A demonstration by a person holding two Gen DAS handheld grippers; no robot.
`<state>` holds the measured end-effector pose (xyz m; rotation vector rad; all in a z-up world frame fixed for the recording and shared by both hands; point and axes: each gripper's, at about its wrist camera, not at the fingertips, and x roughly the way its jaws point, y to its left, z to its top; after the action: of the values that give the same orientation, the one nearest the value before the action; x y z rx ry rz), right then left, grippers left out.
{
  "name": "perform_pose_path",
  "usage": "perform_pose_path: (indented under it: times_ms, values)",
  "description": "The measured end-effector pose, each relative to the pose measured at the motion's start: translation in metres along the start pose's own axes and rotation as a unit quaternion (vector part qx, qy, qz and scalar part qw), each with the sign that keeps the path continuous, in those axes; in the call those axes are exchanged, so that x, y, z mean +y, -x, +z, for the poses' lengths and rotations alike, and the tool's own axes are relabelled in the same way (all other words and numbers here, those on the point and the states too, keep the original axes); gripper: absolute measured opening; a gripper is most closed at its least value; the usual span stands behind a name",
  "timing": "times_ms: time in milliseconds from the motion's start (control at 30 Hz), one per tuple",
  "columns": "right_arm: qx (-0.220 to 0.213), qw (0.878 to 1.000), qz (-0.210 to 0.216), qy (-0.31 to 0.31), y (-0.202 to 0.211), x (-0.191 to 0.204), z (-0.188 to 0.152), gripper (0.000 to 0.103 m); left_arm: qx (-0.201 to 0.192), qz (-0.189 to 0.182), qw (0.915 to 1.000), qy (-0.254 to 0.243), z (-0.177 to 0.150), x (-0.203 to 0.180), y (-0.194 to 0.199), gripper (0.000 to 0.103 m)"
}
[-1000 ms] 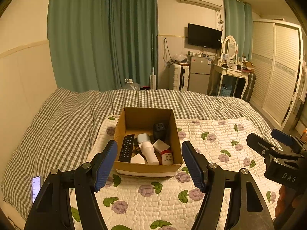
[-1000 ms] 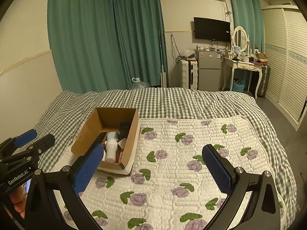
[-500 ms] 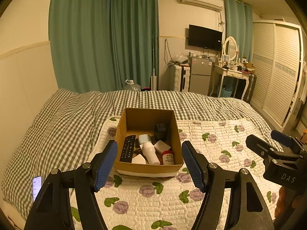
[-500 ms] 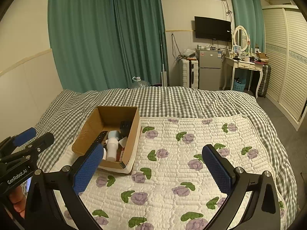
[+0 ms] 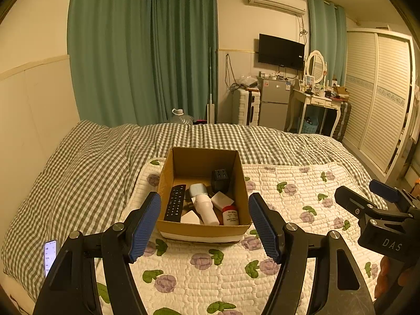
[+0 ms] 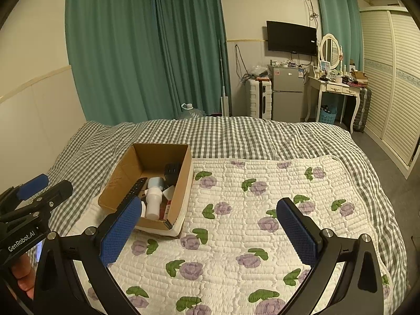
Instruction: Organize rigid objects
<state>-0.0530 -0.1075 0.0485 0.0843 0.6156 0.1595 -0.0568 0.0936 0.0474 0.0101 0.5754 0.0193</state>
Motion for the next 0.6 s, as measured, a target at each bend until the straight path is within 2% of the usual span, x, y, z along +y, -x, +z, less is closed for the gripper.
perform_pose_path:
  times_ms: [600]
  values:
    - [0.004,1.000,0.003,0.000,-0.0019,0.0003,-0.0016,0.103,0.001,0.002,1.0000,0.004,-0.0025,0.0018,-0.0009,0.072]
